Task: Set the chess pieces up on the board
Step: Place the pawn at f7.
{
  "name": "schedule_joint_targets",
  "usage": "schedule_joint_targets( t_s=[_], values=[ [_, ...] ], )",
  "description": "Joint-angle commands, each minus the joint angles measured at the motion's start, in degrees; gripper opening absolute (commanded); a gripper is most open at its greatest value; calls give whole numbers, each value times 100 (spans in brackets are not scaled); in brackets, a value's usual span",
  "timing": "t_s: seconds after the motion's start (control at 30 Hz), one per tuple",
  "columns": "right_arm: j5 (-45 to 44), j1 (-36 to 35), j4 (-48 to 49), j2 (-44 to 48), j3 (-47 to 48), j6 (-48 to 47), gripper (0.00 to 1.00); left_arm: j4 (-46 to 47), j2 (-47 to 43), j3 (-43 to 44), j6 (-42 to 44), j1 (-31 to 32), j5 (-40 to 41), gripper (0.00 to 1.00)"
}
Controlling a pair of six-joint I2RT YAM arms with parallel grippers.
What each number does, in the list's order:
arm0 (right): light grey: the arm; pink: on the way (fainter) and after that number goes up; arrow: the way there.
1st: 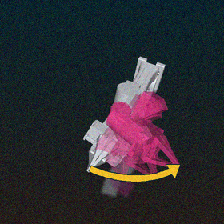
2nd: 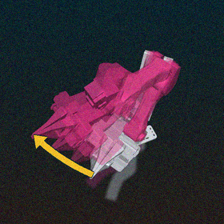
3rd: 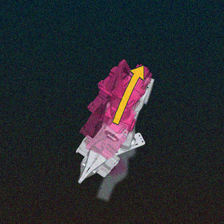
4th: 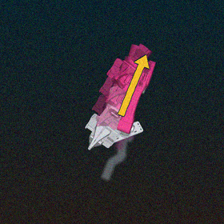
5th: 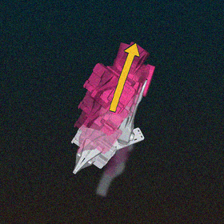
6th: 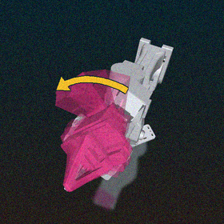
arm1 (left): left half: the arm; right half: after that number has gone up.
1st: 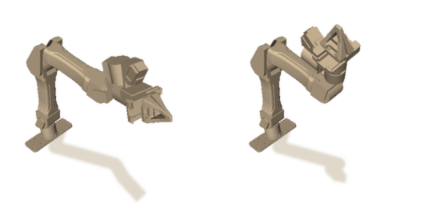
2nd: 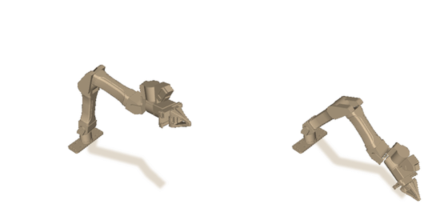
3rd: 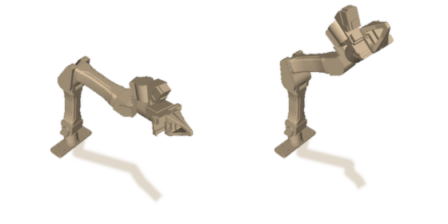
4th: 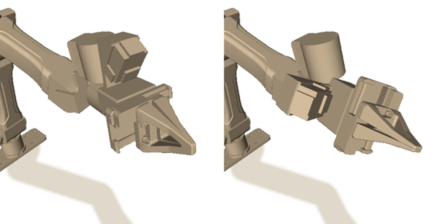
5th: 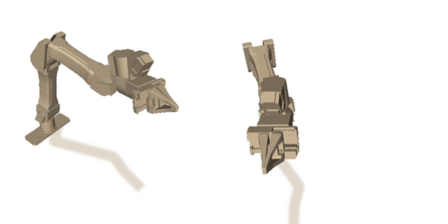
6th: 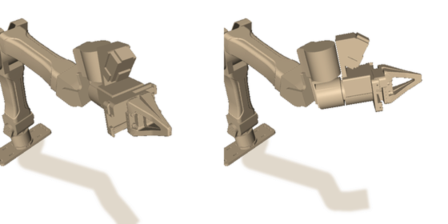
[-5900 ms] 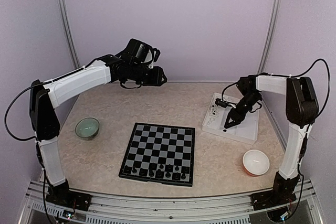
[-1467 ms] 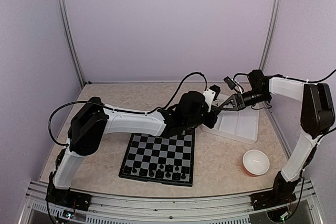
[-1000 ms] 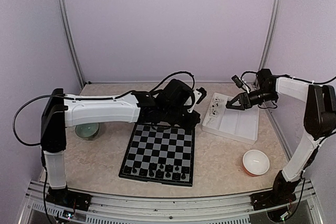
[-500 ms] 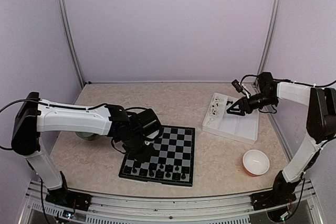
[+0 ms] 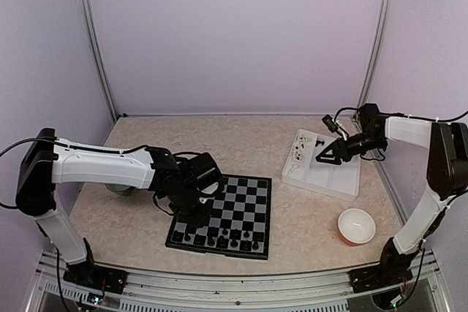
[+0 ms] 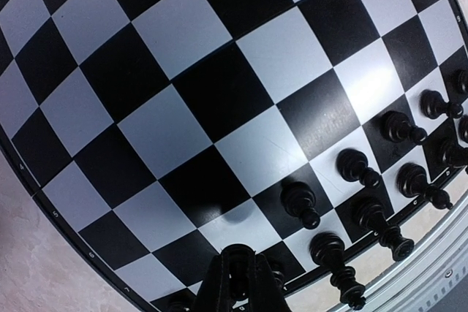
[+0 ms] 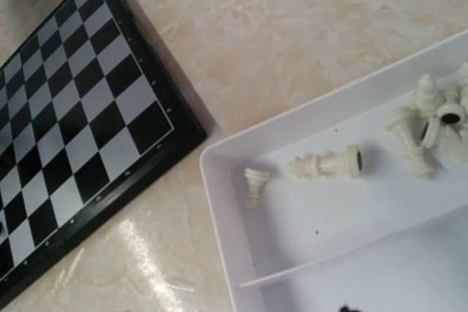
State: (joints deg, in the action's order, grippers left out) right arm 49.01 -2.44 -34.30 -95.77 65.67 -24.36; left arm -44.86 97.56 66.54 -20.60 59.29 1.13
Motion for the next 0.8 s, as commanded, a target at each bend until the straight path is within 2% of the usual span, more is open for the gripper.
schedule_joint_targets(
  t_s=[0.0,0.43,0.77],
  values=[
    [35,34,55,-1,-47,-60,60,88,168,-72,-9,25,-73,7],
    [70,34,31,-37,-45,-87,60,183,395,-98,46,47,-77,8],
    [82,33,0,-47,-37,-95,61,171,413,-73,30,61,-77,15]
  ],
)
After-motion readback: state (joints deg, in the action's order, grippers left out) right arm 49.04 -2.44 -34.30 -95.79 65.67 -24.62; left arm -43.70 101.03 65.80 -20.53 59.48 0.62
